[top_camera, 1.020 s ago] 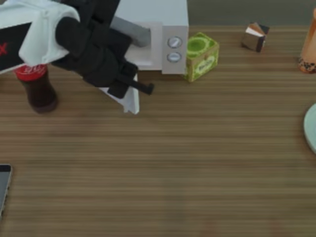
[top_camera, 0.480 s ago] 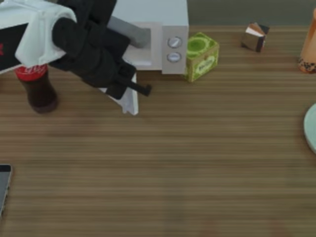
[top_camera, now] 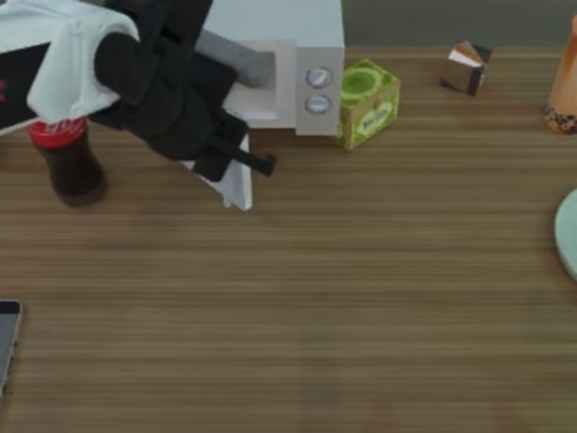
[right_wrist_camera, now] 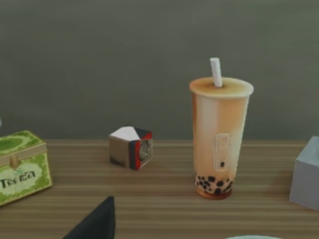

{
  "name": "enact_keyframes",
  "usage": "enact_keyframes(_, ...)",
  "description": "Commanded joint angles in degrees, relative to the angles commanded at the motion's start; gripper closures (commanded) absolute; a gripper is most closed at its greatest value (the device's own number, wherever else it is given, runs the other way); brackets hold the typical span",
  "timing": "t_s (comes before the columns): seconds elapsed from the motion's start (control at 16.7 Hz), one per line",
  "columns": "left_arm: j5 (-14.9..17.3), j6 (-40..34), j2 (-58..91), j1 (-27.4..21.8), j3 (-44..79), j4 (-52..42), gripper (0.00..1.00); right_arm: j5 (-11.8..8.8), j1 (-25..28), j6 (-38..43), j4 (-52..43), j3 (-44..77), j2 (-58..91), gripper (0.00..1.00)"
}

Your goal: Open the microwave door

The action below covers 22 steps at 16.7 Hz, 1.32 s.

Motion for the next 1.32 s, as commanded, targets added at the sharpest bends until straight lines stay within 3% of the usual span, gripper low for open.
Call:
enact_keyframes(0.66, 0.44, 0.0, 0.08, -0.18, -0.22, 0.0, 1.0, 0.0, 0.0, 0.0, 0.0, 0.0, 0.0, 0.0)
enact_keyframes(1.08, 4.9, 8.72, -2.74, 3.27, -3.4, -0.81, 1.0, 0.0, 0.0, 0.0, 0.0, 0.0, 0.0, 0.0)
enact_keyframes(1.32, 5.27, 9.38, -3.08, 3.54, -3.54, -0.75, 1.0, 0.0, 0.0, 0.0, 0.0, 0.0, 0.0, 0.0)
